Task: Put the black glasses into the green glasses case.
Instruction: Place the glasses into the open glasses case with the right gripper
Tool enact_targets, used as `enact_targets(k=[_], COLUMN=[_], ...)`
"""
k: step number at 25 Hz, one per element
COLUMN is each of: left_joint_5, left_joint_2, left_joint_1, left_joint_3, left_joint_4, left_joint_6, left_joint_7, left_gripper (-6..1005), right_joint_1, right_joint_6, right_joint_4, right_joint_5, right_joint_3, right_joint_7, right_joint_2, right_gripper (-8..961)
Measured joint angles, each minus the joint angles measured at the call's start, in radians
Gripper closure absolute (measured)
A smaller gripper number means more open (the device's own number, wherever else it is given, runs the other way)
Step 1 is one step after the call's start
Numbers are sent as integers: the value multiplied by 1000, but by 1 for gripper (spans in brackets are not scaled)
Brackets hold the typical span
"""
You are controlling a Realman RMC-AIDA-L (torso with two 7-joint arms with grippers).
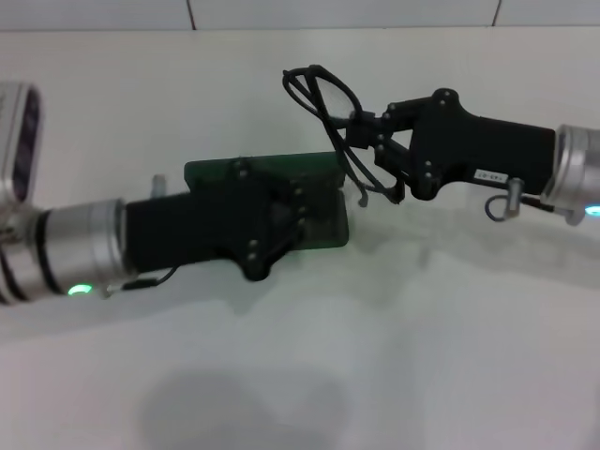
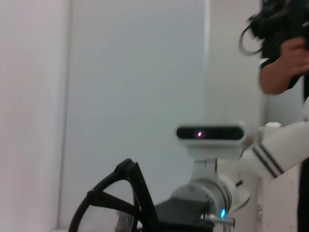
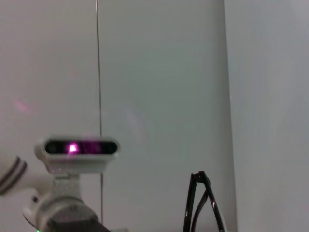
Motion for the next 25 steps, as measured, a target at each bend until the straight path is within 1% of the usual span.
enact_targets(k=[3,6,10,13,16,20,23,25], left_joint_5=[6,32,111,134,136,137,137,138], left_joint_2=[11,20,21,21,23,29,29,28], left_joint_1=[47,95,152,189,209,217,216,210], left_joint_3=[1,1,-2,-7,-7,-7,-7,-5], left_joint_4=[7,34,103,141,154,156,157,157], left_joint_6=[-8,-13,-37,-67,-108,-125,-125,-125], left_joint_7=[-6,-22,-67,-92,-95,-96,-96,-96], left_gripper=[986,986,986,986,986,986,987,987], right_joint_1=[3,6,23,40,55,76,91,100], right_joint_6=[49,99,191,274,382,516,601,627], right_joint_4=[-62,-169,-318,-365,-378,-386,-387,-382], right_joint_5=[-59,-160,-327,-389,-396,-367,-324,-310], right_joint_3=[-12,-51,-134,-214,-310,-440,-515,-538], right_joint_7=[-5,23,120,160,166,166,167,167], right_joint_2=[-3,-4,-3,1,3,4,4,4], right_gripper=[788,787,786,784,783,782,781,780])
